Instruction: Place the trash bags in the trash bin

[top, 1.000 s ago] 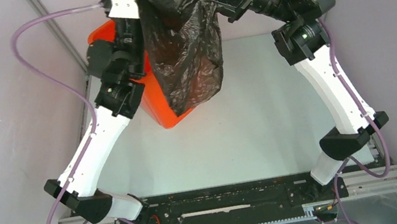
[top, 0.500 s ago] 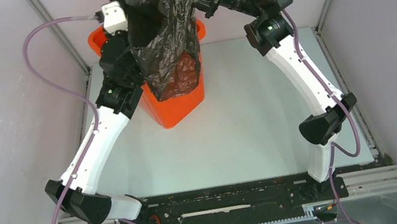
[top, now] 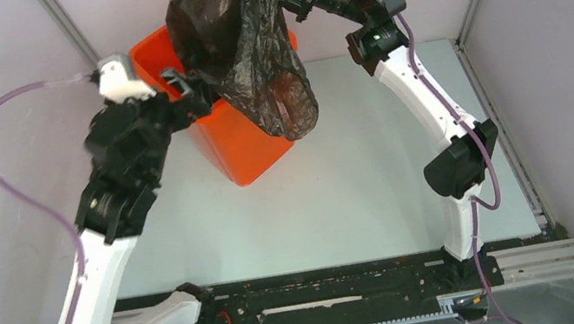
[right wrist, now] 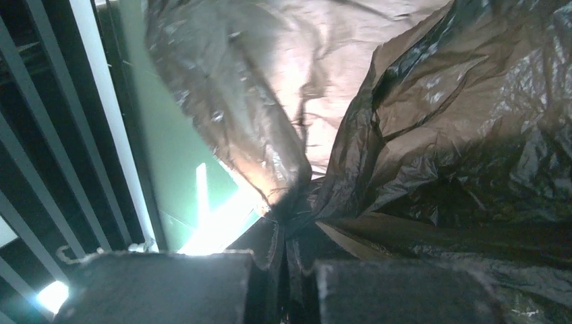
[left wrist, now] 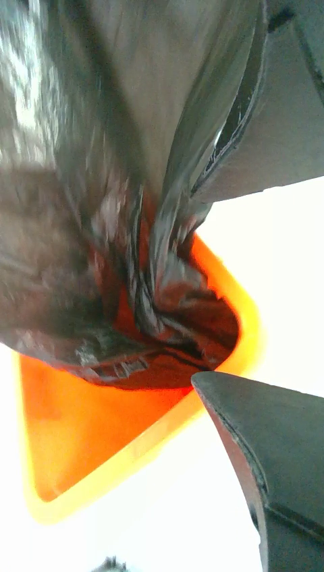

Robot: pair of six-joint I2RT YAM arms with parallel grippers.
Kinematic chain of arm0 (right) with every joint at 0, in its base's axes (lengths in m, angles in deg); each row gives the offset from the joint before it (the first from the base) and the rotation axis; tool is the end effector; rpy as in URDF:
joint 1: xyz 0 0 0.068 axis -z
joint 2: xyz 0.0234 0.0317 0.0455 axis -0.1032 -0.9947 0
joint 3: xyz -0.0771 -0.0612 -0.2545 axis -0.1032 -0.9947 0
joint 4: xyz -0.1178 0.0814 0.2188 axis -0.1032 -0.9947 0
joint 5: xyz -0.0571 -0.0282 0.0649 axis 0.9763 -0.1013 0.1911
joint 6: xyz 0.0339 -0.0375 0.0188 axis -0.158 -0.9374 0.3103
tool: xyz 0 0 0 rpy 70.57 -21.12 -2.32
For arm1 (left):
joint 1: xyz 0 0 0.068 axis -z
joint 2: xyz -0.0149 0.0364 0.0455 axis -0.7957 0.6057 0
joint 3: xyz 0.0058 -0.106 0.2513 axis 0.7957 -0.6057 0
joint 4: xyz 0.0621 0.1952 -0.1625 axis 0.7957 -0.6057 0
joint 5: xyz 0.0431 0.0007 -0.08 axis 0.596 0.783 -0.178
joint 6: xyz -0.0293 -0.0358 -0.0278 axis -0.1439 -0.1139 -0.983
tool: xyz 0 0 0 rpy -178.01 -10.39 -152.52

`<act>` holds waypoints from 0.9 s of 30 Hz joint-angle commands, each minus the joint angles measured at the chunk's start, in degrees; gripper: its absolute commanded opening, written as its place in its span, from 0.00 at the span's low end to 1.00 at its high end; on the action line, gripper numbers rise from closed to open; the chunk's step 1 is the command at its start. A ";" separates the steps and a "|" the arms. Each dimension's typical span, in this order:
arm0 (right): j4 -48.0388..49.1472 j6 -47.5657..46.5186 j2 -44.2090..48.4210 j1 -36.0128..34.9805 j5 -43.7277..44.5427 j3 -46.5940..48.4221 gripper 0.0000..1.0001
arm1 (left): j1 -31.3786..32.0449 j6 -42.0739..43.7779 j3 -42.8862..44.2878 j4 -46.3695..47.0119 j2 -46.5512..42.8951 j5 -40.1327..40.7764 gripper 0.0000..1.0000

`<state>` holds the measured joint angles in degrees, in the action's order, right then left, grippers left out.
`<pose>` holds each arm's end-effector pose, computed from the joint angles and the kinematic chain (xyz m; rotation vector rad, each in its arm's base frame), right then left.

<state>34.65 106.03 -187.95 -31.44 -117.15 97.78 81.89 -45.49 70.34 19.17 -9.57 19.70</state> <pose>0.3621 0.2010 0.5513 -0.0042 1.4479 2.4732 0.1805 -0.0852 0.5071 -0.1863 1.5910 -0.3680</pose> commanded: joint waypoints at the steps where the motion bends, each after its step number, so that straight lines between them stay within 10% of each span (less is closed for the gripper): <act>1: 6.12 2.14 0.83 1.20 -0.41 -1.74 0.00 | -0.25 -5.26 -3.55 -6.54 -8.31 -12.35 1.00; 15: 10.41 1.10 9.07 1.81 -1.44 -16.07 0.00 | -21.96 -39.56 -13.22 -0.44 -8.01 -29.77 0.90; 27: 11.67 0.19 12.37 1.33 -1.22 -20.20 0.00 | -24.49 -49.43 -13.86 3.43 -1.14 -29.56 0.48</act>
<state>42.72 106.03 -179.12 -29.89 -118.20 78.24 57.63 -92.07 55.28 19.20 -10.14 -7.69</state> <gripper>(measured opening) 0.006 0.535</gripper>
